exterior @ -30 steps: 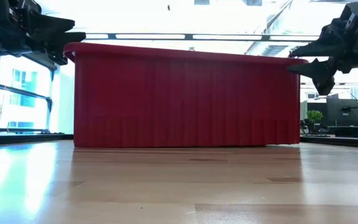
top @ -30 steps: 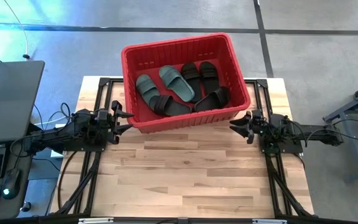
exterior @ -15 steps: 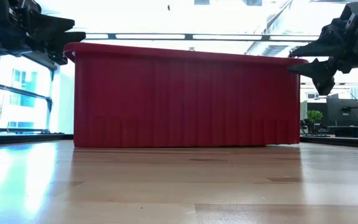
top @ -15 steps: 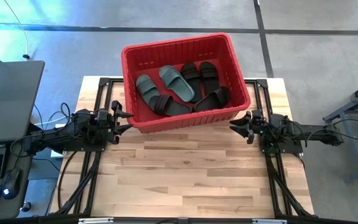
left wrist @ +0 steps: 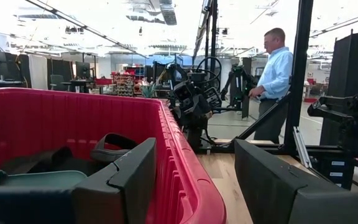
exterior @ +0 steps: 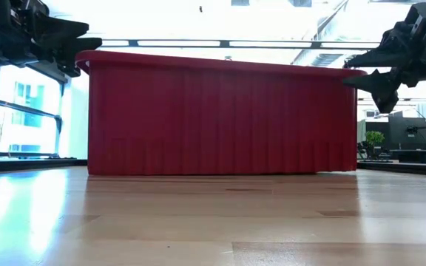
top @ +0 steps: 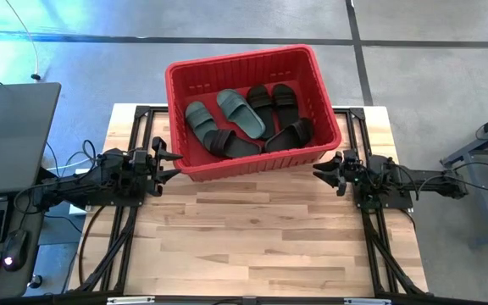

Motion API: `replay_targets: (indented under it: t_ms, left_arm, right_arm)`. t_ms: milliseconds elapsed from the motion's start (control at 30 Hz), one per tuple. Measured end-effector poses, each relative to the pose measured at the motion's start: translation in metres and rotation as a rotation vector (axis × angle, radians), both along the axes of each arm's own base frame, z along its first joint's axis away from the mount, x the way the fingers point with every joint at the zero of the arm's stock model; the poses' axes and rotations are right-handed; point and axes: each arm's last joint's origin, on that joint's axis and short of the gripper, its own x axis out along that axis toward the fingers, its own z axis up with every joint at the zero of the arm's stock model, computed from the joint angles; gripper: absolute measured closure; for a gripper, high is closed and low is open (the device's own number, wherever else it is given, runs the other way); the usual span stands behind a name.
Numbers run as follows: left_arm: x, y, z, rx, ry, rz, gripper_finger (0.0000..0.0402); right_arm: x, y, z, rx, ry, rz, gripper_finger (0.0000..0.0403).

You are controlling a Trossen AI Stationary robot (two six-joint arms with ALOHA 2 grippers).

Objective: Pick and place slides into bin
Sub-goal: Return to Home Position

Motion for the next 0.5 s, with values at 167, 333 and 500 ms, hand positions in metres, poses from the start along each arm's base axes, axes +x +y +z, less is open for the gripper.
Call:
replay_targets:
  t_ms: [167,333,500]
  left_arm:
    - [0.0,0.0,0.0,0.0,0.0,0.0,0.0202]
    - [0.0,0.0,0.0,0.0,0.0,0.0,0.0202]
    - [0.0004,-0.0015,0.0002,-0.002,-0.001,-0.006,0.0202]
  right_arm:
    - [0.0,0.0,0.0,0.0,0.0,0.0,0.0228]
    - [0.0,0.0,0.0,0.0,0.0,0.0,0.0231]
    - [0.0,0.0,0.0,0.0,0.0,0.0,0.0229]
